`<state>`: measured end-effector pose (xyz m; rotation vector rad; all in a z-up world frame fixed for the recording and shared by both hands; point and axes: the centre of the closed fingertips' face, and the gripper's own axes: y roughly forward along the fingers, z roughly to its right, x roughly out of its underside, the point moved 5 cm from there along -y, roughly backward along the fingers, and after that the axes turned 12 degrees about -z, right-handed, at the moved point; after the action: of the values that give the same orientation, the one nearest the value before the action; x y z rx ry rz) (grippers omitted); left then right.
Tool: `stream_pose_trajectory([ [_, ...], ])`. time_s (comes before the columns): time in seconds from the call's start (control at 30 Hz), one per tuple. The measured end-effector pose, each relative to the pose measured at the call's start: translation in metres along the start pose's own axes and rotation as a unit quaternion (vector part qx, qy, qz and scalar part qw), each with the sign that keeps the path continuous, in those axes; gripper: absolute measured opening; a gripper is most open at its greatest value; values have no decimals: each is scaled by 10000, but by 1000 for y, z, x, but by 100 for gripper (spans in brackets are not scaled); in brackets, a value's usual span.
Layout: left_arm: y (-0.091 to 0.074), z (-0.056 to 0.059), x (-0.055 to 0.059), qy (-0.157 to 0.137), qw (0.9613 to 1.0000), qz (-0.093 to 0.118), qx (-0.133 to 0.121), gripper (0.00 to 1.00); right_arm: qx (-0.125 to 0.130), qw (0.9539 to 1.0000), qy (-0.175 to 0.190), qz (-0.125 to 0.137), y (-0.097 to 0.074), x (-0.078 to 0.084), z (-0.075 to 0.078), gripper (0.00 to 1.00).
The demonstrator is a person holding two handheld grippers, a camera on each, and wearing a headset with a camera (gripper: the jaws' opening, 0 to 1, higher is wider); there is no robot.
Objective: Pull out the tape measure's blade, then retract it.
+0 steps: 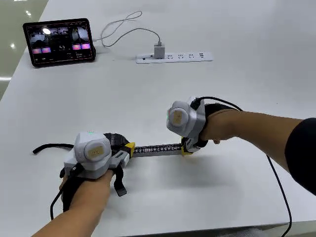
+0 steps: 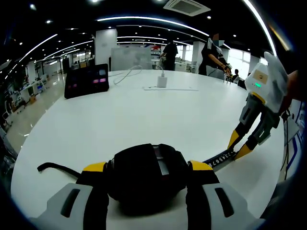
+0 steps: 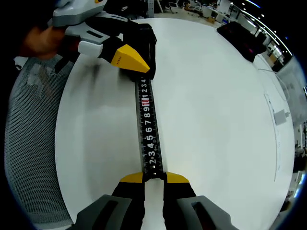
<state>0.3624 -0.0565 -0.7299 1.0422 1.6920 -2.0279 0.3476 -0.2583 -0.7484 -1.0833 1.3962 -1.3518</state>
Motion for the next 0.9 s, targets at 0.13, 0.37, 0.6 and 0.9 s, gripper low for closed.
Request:
stream_pose_trajectory([
  [0.13, 0, 0, 0, 1, 10000, -2, 12, 61, -12, 10000, 35, 36, 0, -1, 0, 9],
  [0.37, 0, 0, 0, 0, 10000, 5, 30, 61, -14, 10000, 31, 28, 0, -5, 0, 9],
  [0.6, 0, 0, 0, 7, 10000, 45, 21, 61, -18, 10000, 50, 45, 0, -11, -1, 9],
  [0.9, 0, 0, 0, 58, 9999, 63, 66, 61, -72, 9998, 167, 112, -1, -15, -1, 9],
])
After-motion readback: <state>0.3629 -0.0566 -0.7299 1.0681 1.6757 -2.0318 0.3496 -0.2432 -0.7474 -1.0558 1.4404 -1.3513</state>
